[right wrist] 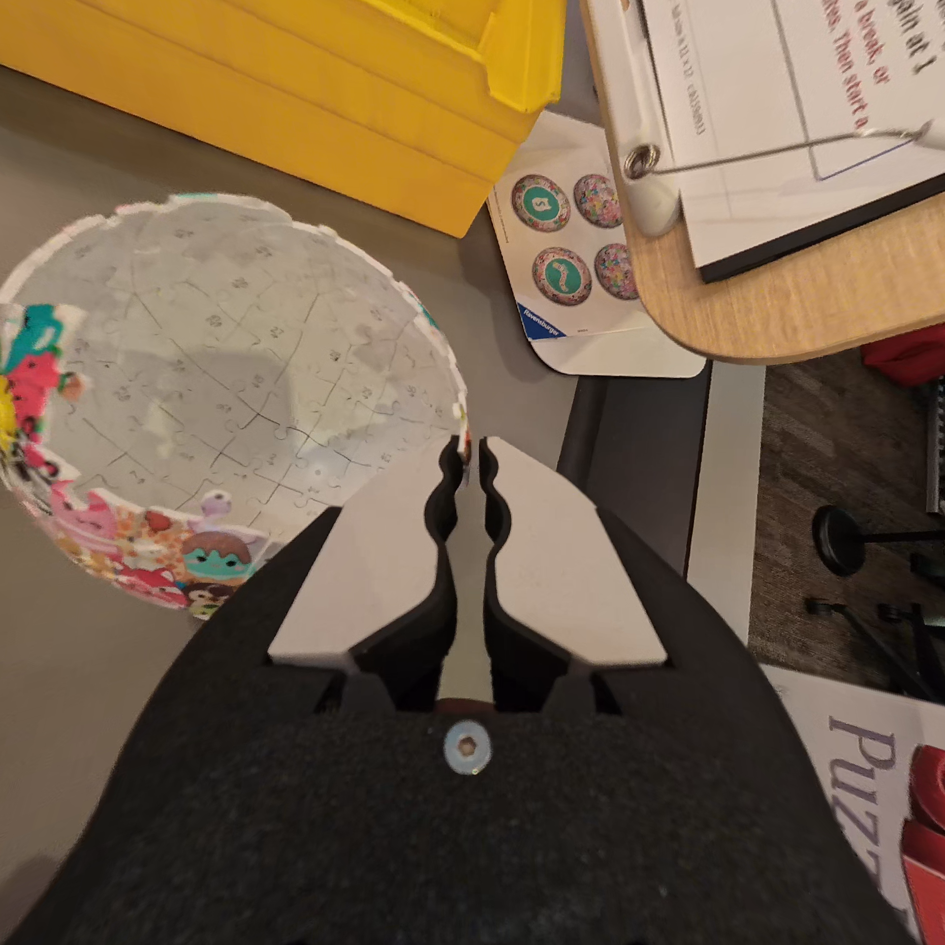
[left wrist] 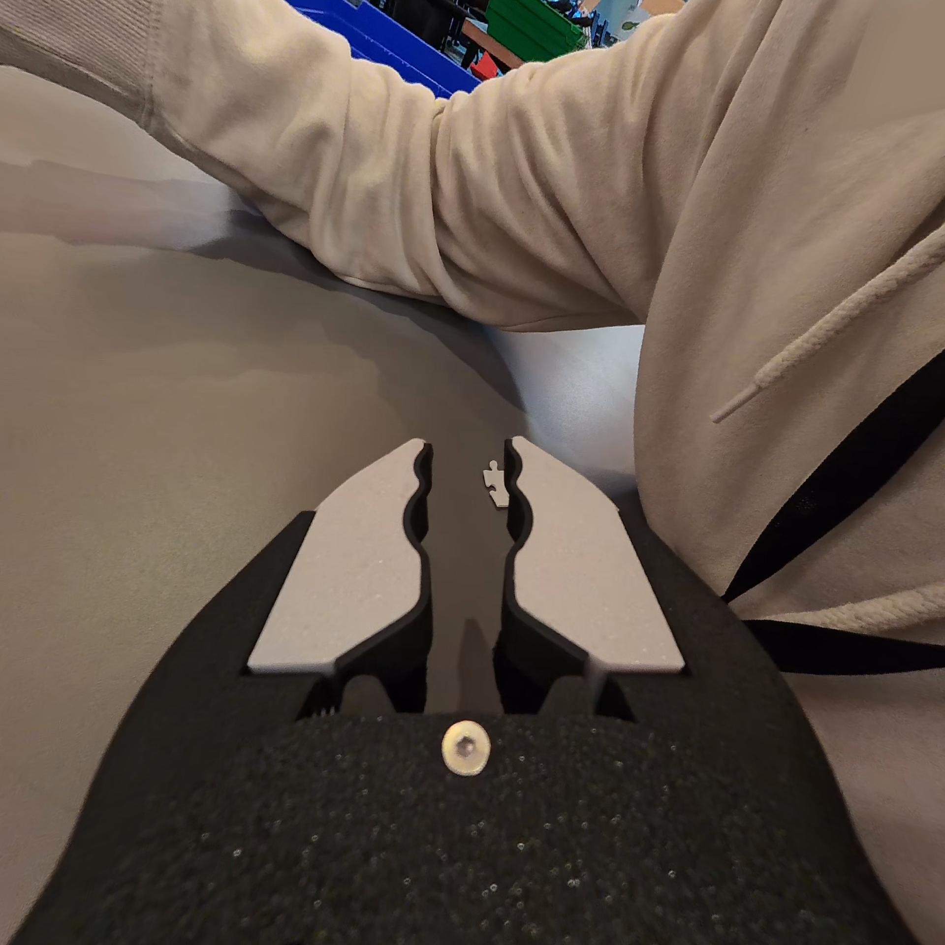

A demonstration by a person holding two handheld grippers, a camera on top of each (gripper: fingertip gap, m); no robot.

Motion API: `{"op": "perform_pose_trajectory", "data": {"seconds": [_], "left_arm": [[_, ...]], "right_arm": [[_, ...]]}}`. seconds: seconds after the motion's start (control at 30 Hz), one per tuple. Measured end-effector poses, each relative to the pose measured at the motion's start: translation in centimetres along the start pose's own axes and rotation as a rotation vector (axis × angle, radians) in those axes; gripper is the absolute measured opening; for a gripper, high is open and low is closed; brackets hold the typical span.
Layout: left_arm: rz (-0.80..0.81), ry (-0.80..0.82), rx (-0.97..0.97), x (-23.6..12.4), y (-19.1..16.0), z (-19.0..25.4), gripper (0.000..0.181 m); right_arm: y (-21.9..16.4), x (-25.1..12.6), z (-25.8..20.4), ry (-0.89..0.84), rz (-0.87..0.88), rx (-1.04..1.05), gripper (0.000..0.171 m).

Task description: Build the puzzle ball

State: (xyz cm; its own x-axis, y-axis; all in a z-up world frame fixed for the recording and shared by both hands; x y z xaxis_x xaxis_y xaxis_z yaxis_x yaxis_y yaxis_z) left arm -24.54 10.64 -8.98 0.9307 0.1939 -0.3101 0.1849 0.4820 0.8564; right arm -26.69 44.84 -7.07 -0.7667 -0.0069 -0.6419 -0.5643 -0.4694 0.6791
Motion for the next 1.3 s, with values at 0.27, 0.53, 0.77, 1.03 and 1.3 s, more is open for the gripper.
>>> {"op": "perform_pose_trajectory", "data": {"seconds": [0.27,0.53,0.77,1.03,1.3], "left_arm": [[-0.004,-0.003,0.002,0.1,0.0,0.1,0.026],[-0.007,-0.005,0.0,0.1,-0.1,0.2,0.026],[-0.009,0.043,0.012,-0.1,0.0,-0.4,0.026],[-0.01,0.308,-0.002,-2.0,0.9,-3.8,0.026],[-0.08,0.578,-0.086,-4.2,0.6,-7.4,0.045]], "right_arm": [[0.7,0.1,-0.3,-0.02,0.005,-0.042,0.006],[0.7,0.3,-0.2,-0.026,0.013,-0.026,0.003],[0.3,-1.6,0.1,0.005,0.02,0.011,0.018],[0.6,-7.6,0.8,-0.158,0.133,0.202,0.029],[-3.1,-8.8,-8.6,-0.019,0.012,0.551,0.072]]}}
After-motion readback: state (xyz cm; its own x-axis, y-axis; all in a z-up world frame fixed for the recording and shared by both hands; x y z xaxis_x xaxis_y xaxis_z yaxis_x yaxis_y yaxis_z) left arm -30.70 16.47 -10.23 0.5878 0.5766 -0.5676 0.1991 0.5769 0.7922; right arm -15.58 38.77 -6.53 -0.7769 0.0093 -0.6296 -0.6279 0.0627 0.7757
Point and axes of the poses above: each gripper's, where its closed fingertips meet, x out along the fingers, y out of its top, z = x × y across the jaws, the point moved 6 cm from there along -x, back along the fingers
